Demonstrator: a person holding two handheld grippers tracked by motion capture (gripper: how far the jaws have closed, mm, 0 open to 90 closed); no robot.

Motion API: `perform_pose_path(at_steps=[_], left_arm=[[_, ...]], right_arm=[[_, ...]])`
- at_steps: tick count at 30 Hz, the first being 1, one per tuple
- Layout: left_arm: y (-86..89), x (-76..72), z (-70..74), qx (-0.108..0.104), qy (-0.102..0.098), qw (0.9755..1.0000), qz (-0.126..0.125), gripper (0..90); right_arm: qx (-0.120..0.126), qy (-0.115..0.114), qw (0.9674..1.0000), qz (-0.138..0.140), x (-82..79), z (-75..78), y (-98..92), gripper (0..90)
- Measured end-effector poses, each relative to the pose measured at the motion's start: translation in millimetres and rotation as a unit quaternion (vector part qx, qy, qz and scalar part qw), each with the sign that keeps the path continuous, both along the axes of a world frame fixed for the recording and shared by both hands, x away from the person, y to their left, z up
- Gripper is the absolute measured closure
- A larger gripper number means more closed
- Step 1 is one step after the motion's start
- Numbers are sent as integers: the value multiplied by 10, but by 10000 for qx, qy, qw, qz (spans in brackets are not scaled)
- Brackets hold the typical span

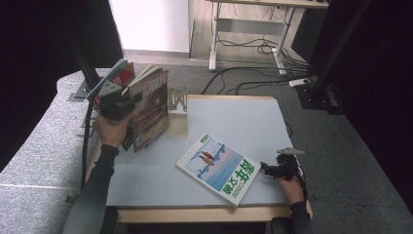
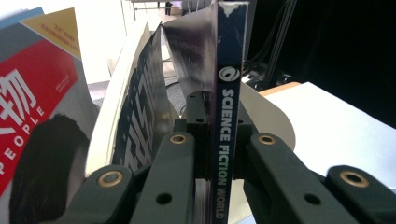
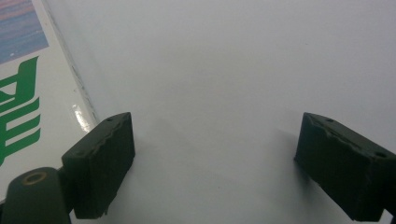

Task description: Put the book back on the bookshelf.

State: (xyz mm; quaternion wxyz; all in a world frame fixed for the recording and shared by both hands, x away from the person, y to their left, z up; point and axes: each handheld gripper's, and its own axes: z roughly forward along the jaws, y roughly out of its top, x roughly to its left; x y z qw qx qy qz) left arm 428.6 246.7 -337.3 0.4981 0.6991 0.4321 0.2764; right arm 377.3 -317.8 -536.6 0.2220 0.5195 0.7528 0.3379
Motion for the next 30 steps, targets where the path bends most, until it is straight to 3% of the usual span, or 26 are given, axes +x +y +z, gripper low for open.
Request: perform_pose_path(at_steps=[8,13,14,17,26,30], left_arm=[[105,-16,-28,-9,212,9997,-97,833],[172,-44,5,173,502,9984,-217,821],[193,-47,7,216,655,9972,-293,819],[203,-58,1,296,802,9956,-393,814],[179,-90,23,592,1021,9920,-440,789],[170,-86,18,608,1051,9917,-418,780]], right_arm=[[-1,-2,10000,2,1,0,0,109],[-2,-1,10000,2,1,0,0,109],[-3,-1,10000,1,1,0,0,109],[-2,2,10000,-1,0,0,1,109],[0,4,10000,-3,0,0,1,108],[1,5,10000,-3,0,0,1,108]])
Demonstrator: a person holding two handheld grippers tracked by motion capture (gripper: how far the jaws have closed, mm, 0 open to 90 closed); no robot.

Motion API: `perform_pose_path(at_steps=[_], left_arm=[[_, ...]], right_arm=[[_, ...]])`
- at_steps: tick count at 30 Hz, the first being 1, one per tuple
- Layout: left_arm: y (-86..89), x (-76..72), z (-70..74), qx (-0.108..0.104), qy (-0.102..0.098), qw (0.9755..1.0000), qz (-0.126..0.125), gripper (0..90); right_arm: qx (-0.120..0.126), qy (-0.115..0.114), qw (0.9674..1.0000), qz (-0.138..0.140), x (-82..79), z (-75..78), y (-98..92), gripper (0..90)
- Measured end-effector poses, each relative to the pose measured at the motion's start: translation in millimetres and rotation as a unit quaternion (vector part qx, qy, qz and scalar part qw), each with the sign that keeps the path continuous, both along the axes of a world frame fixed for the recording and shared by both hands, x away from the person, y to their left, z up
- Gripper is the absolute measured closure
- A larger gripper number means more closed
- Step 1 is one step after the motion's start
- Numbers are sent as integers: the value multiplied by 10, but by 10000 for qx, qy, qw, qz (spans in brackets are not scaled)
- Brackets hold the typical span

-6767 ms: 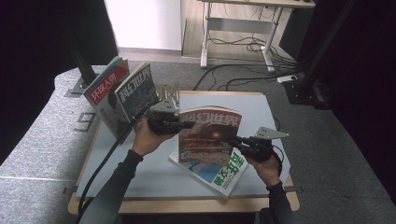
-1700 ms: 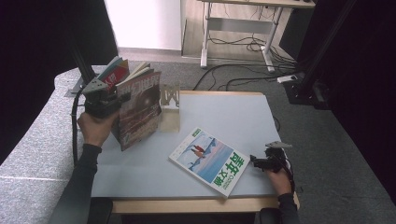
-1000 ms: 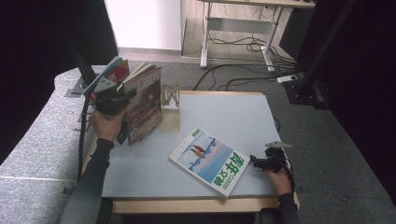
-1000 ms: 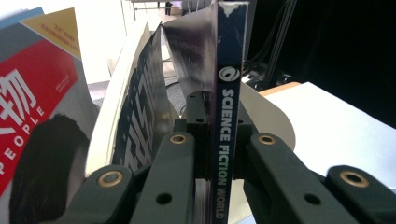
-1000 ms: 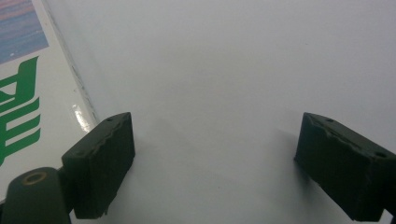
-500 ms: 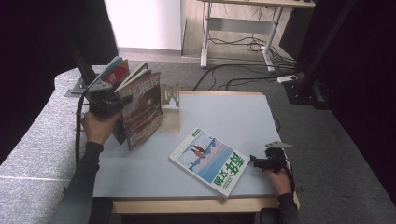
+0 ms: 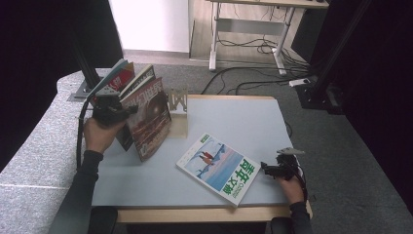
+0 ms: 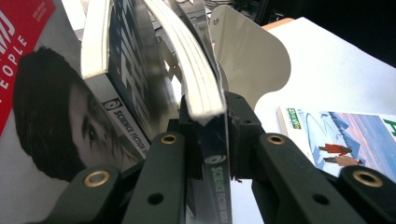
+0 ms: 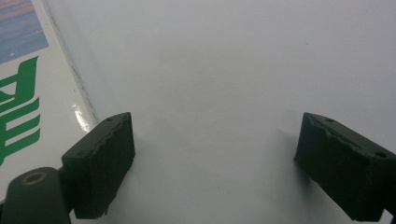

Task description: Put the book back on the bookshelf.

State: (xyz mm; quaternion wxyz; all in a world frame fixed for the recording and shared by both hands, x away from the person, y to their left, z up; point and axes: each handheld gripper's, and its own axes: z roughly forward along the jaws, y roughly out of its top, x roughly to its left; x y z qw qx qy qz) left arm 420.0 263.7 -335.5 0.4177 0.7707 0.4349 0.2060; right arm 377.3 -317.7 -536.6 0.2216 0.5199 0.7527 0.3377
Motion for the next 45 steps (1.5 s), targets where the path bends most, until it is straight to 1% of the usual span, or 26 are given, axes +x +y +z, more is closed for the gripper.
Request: perform_pose_path(at_steps=[4,6,9,10,12,14,15,16,17,19,20,21,23,24,27,29,34,40,43,45], left_arm=[[-24,17,0,82,66,9999,20,741],[-28,19,-1,57,86,9999,0,755],[-39,21,11,-182,166,9997,-74,818],[-44,17,18,-229,153,9996,-62,832],[-62,3,34,-161,67,9998,-13,838],[-67,-2,41,-149,38,9999,-5,839],[-78,-11,44,-113,-58,9999,55,839],[-78,-11,44,-113,-58,9999,55,840],[-83,-12,41,-143,-151,9997,105,840],[-84,-10,40,-153,-188,9996,124,841],[-95,-3,37,-176,-248,9994,155,841],[-95,-3,37,-176,-248,9994,155,841],[-117,17,31,-217,-337,9990,203,841],[-117,17,31,-217,-337,9990,203,841],[-139,55,40,-354,-406,9982,263,841],[-157,75,49,-392,-434,9978,299,841],[-198,131,57,-381,-509,9970,444,840],[-219,199,53,-479,-586,9955,568,840],[-252,251,47,-478,-669,9944,658,840],[-263,265,42,-477,-689,9942,680,840]], right_arm=[[0,-1,10000,0,0,0,0,108],[1,-1,10000,1,0,0,0,108],[0,-2,10000,1,0,0,0,108],[0,-1,10000,0,0,0,0,108],[-4,-7,10000,4,1,-1,-1,109],[-2,-5,10000,5,1,-1,-1,108],[-2,-4,10000,6,1,0,-1,108],[-2,-4,10000,6,1,0,-1,108],[-1,-5,10000,5,1,-1,-1,109],[-2,-6,10000,5,1,-1,-1,108],[-3,-6,10000,7,1,-1,-2,108],[-1,-6,10000,5,1,-1,-1,109],[-2,-5,10000,6,1,0,-2,109],[-2,-5,10000,5,1,0,-1,109],[-1,-5,10000,6,1,-1,-2,109],[0,0,10000,12,1,0,-3,109],[0,0,10000,12,1,0,-3,109],[0,0,10000,14,1,0,-3,109],[0,1,10000,13,1,0,-3,109],[0,0,10000,13,1,0,-3,109]])
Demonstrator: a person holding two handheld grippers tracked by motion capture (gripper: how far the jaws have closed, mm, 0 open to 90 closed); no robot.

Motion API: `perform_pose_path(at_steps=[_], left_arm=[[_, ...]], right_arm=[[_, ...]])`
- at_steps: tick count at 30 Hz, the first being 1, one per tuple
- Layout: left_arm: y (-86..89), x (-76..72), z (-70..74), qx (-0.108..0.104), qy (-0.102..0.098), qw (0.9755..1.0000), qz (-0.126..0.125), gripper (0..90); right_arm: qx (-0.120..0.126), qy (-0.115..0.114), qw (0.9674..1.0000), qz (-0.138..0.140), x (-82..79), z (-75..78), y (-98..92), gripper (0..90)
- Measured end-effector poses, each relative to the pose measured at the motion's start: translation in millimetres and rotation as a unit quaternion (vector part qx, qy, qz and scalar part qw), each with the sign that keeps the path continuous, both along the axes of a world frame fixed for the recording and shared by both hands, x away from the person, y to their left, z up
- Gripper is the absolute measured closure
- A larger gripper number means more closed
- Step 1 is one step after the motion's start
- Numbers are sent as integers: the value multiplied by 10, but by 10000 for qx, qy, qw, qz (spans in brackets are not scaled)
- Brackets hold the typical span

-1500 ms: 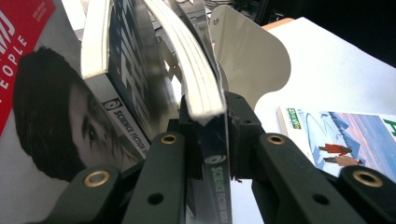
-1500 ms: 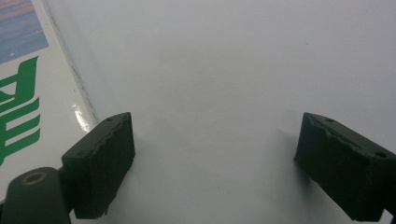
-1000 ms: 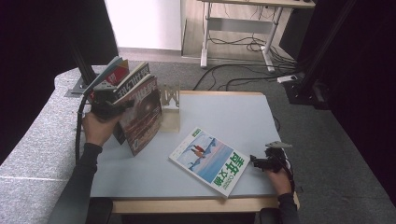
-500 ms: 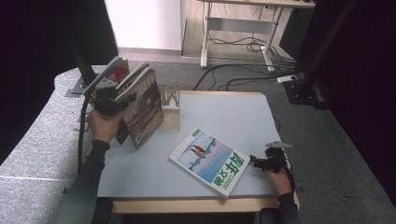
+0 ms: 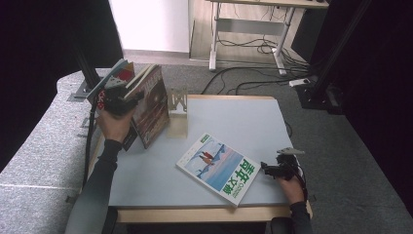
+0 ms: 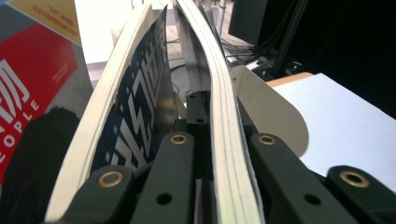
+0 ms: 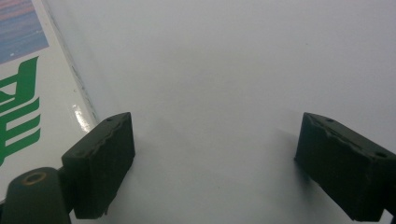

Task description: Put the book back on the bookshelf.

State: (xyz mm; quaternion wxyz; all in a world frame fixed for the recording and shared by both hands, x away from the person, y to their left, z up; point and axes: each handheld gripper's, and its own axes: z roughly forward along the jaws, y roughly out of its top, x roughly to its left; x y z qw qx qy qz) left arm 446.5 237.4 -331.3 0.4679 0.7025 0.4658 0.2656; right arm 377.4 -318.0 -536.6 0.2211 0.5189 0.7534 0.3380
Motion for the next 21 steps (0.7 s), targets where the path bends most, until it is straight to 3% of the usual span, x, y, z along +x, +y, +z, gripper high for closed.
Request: perform_pose_path(at_steps=[9,15,17,21], left_arm=[[-110,121,-121,263,-8,9995,149,839],[-100,130,-161,217,-31,9996,175,822],[-88,83,-165,257,-184,9992,236,798],[-66,17,-120,239,-280,9990,240,739]], right_arm=[[4,-2,10000,6,0,0,-2,109],[5,-3,10000,6,0,0,-2,109],[3,4,10000,13,0,1,-3,109],[3,-2,10000,6,0,0,-1,108]])
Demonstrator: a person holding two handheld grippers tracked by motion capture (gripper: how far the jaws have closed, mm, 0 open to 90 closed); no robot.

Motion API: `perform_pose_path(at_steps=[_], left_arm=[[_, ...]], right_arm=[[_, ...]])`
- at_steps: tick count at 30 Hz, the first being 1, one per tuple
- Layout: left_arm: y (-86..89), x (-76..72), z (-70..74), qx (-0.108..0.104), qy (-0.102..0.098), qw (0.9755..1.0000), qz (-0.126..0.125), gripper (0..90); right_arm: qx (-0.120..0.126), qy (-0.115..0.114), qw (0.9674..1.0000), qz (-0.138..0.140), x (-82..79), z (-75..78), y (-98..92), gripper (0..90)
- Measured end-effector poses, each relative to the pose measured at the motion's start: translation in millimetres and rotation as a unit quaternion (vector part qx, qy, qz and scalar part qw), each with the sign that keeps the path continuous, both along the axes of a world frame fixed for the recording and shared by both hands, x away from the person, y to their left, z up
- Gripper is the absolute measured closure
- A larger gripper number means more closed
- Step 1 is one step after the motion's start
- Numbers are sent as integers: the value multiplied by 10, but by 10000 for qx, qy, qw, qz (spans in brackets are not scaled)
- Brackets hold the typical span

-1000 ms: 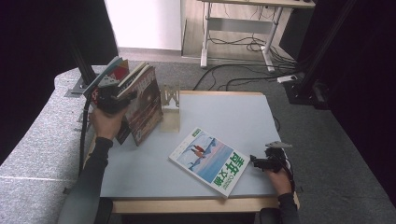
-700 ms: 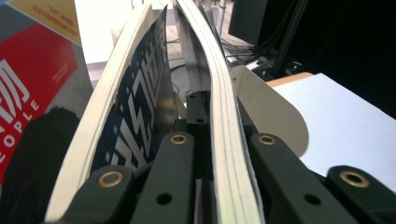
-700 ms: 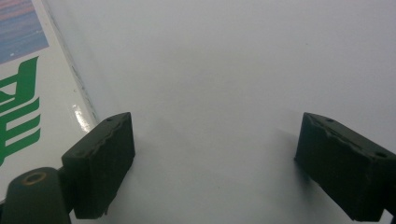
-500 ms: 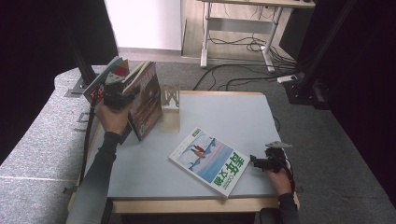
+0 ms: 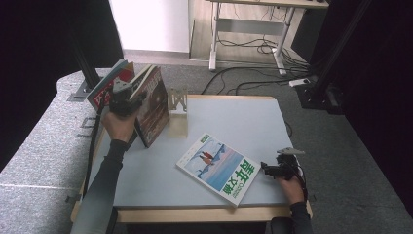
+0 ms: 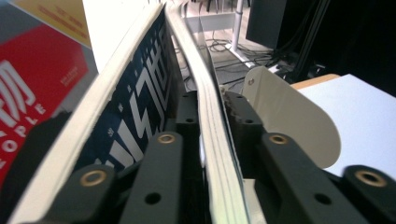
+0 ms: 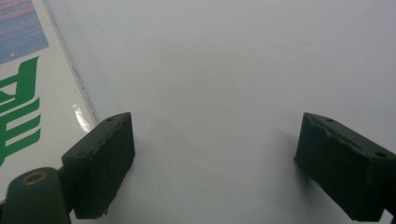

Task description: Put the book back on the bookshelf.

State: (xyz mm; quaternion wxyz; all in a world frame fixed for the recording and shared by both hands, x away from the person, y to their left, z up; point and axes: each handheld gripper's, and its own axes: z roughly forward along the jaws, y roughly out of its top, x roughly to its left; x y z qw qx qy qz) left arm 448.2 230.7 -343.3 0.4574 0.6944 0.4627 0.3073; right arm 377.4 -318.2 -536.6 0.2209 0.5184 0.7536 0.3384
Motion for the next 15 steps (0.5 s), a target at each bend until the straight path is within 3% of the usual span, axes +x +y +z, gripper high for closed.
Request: perform_pose_path(at_steps=[5,15], left_arm=[[29,-91,25,60,-7,10000,-54,707],[90,-195,-157,51,169,9997,-139,720]], right_arm=[[-3,1,10000,-6,0,0,2,108],[-4,-9,10000,-11,0,-1,3,109]])
